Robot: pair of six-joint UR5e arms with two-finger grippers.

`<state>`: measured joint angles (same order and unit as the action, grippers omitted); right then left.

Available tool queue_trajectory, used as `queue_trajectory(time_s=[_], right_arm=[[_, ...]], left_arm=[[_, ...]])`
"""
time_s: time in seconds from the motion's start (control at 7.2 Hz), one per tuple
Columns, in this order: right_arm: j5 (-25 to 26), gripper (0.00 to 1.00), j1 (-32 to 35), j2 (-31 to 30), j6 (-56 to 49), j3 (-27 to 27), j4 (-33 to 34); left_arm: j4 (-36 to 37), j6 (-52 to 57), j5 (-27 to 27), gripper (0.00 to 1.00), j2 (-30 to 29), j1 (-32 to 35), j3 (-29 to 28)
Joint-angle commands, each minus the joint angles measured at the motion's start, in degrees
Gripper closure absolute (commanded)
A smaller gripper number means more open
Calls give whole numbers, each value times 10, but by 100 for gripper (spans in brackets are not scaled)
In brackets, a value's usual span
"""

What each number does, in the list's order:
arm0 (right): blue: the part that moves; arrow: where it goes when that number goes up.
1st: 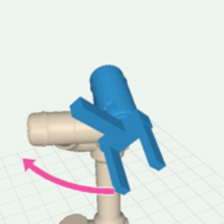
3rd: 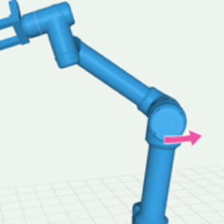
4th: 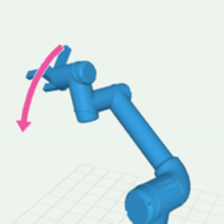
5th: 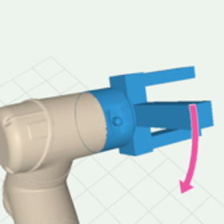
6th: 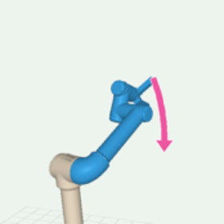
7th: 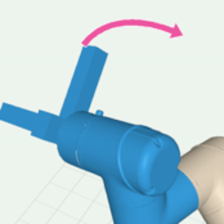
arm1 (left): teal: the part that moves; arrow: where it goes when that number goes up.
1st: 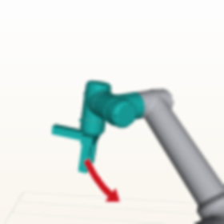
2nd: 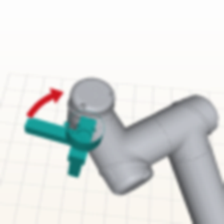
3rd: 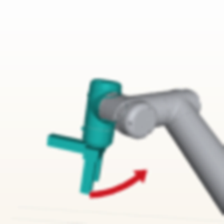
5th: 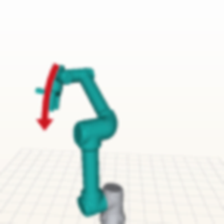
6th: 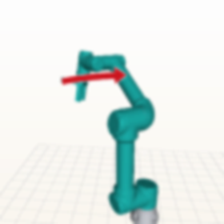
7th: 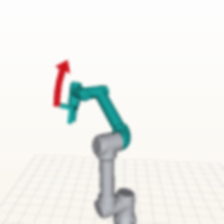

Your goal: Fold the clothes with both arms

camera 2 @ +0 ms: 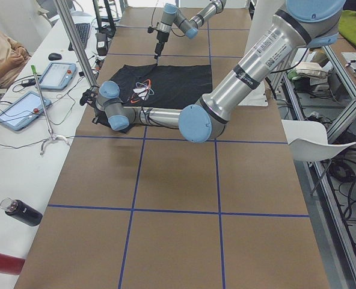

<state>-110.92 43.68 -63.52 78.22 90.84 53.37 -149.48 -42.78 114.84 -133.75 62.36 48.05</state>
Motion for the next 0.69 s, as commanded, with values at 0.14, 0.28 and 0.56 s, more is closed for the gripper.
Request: queue_trajectory(time_s=[0.14,0.28,0.56], right_arm=[[1,0,-1,0,0,-1,0],[1,0,-1,0,-1,-5,0],[1,0,1,-1,-6,-11,-2]], left_arm=[[4,-13,2,100,15,-4,61],[9,-87,5,100,39,-18,120],[26,-233,-30,100,57,-85,205]])
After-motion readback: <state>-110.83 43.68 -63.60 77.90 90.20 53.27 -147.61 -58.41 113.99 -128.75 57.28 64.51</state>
